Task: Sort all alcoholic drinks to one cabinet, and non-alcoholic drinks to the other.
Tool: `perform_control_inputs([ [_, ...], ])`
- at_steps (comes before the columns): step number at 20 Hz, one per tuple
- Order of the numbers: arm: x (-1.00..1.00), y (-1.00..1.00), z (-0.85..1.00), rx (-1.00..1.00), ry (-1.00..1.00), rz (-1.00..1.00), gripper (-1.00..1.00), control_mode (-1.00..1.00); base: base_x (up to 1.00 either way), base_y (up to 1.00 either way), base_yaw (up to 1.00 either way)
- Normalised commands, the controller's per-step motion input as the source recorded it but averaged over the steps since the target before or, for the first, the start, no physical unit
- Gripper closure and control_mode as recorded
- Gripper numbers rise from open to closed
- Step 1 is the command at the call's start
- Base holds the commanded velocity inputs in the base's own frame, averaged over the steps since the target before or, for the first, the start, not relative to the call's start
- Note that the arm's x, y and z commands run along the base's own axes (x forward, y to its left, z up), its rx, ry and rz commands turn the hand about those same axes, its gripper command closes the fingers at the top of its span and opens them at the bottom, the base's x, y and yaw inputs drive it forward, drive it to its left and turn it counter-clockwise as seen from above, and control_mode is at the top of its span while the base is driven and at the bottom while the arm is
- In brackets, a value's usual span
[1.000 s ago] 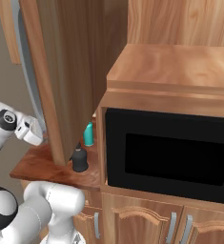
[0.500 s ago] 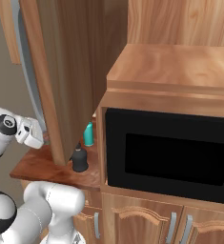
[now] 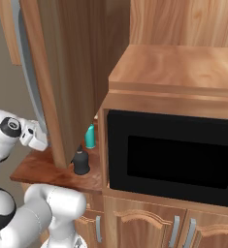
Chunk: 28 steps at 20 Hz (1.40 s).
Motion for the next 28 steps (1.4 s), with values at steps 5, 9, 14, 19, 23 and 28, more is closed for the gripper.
perform_control_inputs([
  [5,0.18,0.00,-0.09,-0.02,0.00,-0.01,-1.00,-1.00,0.00,0.00,0.00],
  [9,0.18,0.00,-0.14,-0.02,0.00,0.00,-1.00,-1.00,0.00,0.00,0.00],
  [14,0.19,0.00,-0.16,-0.01,0.00,0.00,-1.00,-1.00,0.00,0.00,0.00],
  [19,0.19,0.00,-0.13,0.00,0.00,0.00,-1.00,-1.00,0.00,0.00,0.00],
  [23,0.17,0.00,-0.13,-0.01,0.00,0.00,-1.00,-1.00,0.00,0.00,0.00],
  [28,0.02,-0.02,-0.09,-0.02,0.00,-0.03,-1.00,-1.00,0.00,0.00,0.00],
])
